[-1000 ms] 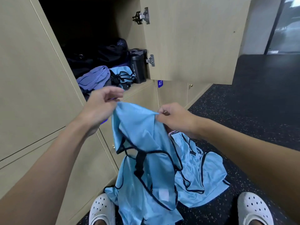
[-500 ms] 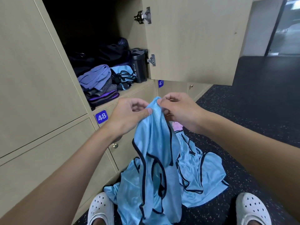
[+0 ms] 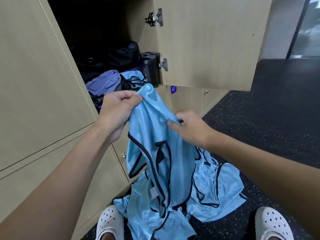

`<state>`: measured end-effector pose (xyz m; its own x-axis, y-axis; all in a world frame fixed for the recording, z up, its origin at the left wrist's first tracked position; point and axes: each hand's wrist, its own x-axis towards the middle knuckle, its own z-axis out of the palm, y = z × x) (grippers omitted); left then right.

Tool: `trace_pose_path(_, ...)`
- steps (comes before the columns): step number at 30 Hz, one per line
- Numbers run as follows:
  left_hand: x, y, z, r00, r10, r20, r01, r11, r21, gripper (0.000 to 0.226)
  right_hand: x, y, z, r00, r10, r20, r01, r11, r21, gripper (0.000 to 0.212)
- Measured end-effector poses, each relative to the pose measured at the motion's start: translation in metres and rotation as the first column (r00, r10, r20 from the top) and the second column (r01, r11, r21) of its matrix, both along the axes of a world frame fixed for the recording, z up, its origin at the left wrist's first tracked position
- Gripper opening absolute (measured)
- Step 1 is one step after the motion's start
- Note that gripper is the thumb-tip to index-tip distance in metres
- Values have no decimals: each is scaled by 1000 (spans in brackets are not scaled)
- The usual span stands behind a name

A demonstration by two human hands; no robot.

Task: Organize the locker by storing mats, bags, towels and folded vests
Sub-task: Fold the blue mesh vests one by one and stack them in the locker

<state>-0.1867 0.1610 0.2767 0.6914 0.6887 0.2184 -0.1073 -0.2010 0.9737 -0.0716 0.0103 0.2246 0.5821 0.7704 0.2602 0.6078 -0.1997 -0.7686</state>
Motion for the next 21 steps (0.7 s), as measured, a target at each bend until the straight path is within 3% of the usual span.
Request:
trace_pose_path(3, 1, 12, -7, 983, 149, -104, -133, 980, 145, 11, 2, -1, 7, 999, -35, 27, 33, 998, 57, 41)
trace_pose_path(5, -1, 13, -11, 971, 150, -188, -104, 967, 232, 9, 4, -1, 12, 999, -41, -23, 43, 995, 92, 37)
trace_pose_path(7, -4, 12, -16, 965, -25, -262, 93, 963, 252, 42, 6, 3, 15, 994, -80, -80, 89, 989, 120, 31)
trace_pose_path(9, -6, -1, -20, 912, -241, -330, 328, 914, 238, 57, 6, 6, 17, 983, -113, -146, 134, 981, 140, 22)
trace_pose_path(11, -3, -12, -28, 876, -326, -357, 420, 878, 229, 47, 5, 8, 18, 969, -116, -216, 152, 975, 162, 17)
trace_pose_path(15, 5, -16, -37, 930, -233, -283, 305, 921, 243, 13, 3, 6, 16, 946, -67, -317, 133, 972, 193, 6)
trace_pose_path(18, 9, -15, -32, 974, -133, -182, 168, 966, 194, 4, 6, 3, 11, 934, -72, -350, 134, 978, 156, 32)
trace_pose_path(21, 9, -15, -19, 999, -22, -37, 25, 996, 83, 9, 5, -5, 4, 934, 14, -358, 13, 997, 71, 68)
